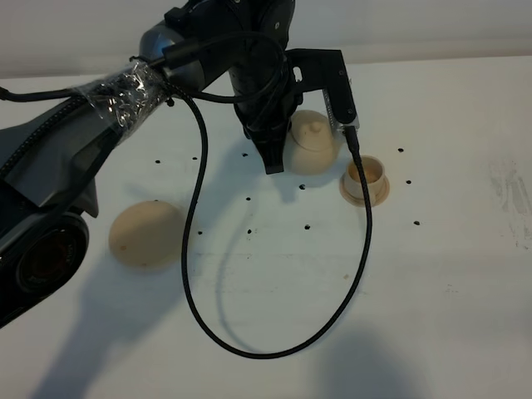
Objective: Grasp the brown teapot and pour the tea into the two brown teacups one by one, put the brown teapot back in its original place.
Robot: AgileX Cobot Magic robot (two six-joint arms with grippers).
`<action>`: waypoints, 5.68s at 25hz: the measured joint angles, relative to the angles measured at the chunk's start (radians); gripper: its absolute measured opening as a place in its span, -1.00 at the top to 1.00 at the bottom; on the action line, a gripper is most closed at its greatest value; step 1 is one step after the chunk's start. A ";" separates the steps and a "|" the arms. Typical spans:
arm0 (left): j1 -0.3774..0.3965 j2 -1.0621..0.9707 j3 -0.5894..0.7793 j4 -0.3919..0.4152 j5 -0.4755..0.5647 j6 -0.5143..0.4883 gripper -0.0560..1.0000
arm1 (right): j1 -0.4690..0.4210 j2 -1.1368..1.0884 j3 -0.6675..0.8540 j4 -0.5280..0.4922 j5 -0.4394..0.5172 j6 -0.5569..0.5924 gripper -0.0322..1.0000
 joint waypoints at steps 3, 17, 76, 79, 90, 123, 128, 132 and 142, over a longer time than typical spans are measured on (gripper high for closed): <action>-0.011 -0.001 0.000 0.020 0.003 0.014 0.88 | 0.000 0.000 0.000 0.000 0.000 0.000 -0.01; -0.037 0.000 0.000 0.117 -0.006 0.047 0.88 | 0.000 0.000 0.000 0.000 0.000 0.000 -0.01; -0.123 0.071 0.000 0.300 -0.133 0.054 0.88 | 0.000 0.000 0.000 0.000 0.000 0.000 -0.01; -0.128 0.071 0.000 0.312 -0.132 0.054 0.88 | 0.000 0.000 0.000 0.000 0.000 0.000 -0.01; -0.128 0.080 0.000 0.342 -0.128 0.054 0.88 | 0.000 0.000 0.000 0.000 0.000 0.000 -0.01; -0.148 0.080 0.000 0.408 -0.136 0.145 0.88 | 0.000 0.000 0.000 0.000 0.000 0.000 -0.01; -0.148 0.080 0.000 0.413 -0.136 0.159 0.88 | 0.000 0.000 0.000 0.000 0.000 0.000 -0.01; -0.148 0.080 0.000 0.413 -0.136 0.183 0.88 | 0.000 0.000 0.000 0.000 0.000 0.000 -0.01; -0.148 0.080 0.000 0.413 -0.136 0.236 0.88 | 0.000 0.000 0.000 0.000 0.000 0.000 -0.01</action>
